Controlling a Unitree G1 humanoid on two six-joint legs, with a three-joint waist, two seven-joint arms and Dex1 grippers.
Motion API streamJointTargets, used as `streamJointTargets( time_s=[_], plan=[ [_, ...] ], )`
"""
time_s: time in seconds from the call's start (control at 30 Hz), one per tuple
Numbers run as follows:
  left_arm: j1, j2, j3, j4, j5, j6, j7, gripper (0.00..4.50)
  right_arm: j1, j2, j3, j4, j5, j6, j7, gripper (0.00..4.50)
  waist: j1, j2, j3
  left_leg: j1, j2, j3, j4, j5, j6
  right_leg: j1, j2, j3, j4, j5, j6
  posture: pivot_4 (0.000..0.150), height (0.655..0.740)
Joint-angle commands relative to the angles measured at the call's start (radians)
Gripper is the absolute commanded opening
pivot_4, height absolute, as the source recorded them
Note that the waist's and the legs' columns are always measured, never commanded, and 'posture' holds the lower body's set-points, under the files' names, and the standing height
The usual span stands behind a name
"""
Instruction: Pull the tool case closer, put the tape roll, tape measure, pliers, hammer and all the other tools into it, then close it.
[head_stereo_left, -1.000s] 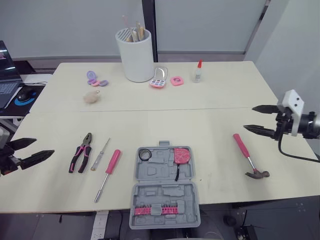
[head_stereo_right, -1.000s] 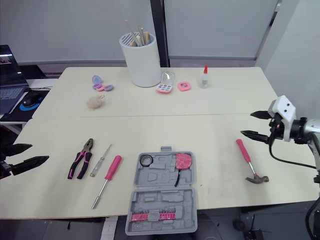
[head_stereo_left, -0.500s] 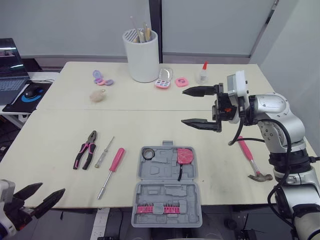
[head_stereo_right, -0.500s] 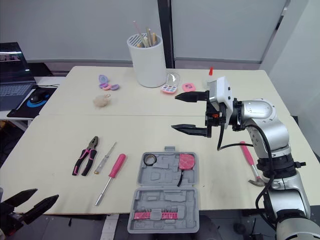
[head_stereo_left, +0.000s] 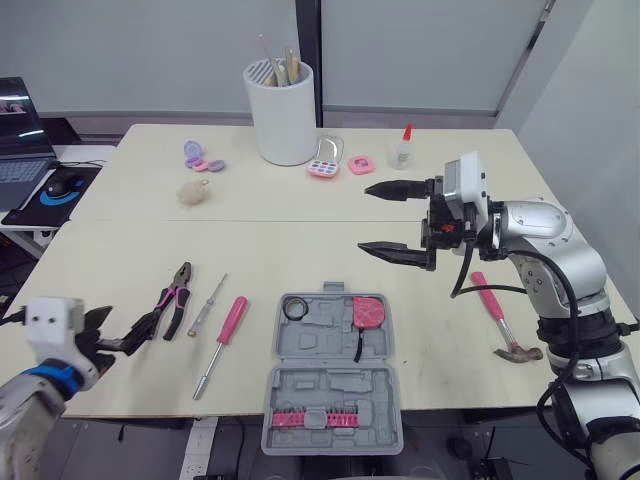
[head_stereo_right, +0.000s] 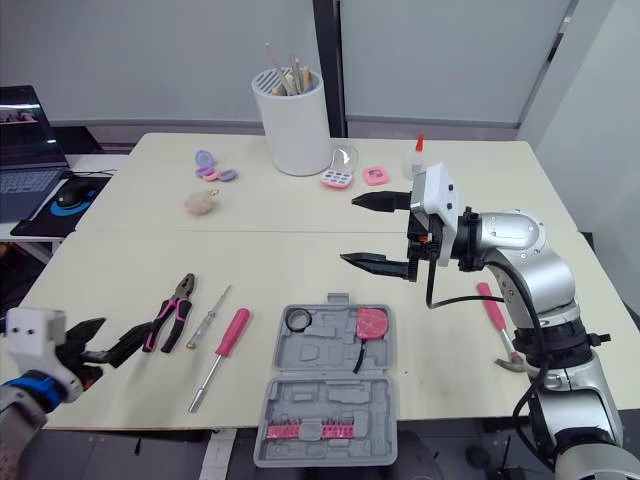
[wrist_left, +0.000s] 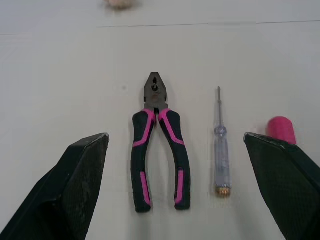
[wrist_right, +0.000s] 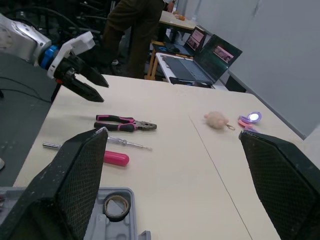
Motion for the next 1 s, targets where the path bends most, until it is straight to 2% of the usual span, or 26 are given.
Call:
streamJointTargets(
  time_s=[0.03, 0.4, 1.0],
  plan=[
    [-0.075, 0.021, -0.059, 0.116, 0.076, -0.064, 0.044, 4.50, 0.019, -0.014, -0.007, -0.041, -0.010, -0.016, -0.015, 4.47, -0.001, 0.000, 0.000, 0.000, 0.000, 0.000, 0.000, 0.000, 0.000, 0.000, 0.000, 0.000, 0.000, 0.000, 0.000, 0.150, 0.7400],
    [-0.269, 0.041, -0.206, 0.392, 0.158, -0.144, 0.009, 4.50, 0.071, -0.038, -0.015, -0.109, -0.003, 0.016, -0.062, 4.47, 0.002, 0.000, 0.000, -0.001, 0.000, 0.000, 0.000, 0.000, 0.000, 0.000, 0.000, 0.000, 0.000, 0.000, 0.000, 0.150, 0.7400],
    [-0.371, 0.051, -0.282, 0.554, 0.210, -0.130, 0.030, 4.50, 0.085, -0.064, -0.017, -0.130, -0.005, 0.021, -0.082, 4.47, 0.001, 0.000, 0.000, -0.001, 0.000, 0.000, 0.000, 0.000, 0.000, 0.000, 0.000, 0.000, 0.000, 0.000, 0.000, 0.150, 0.7400]
  ],
)
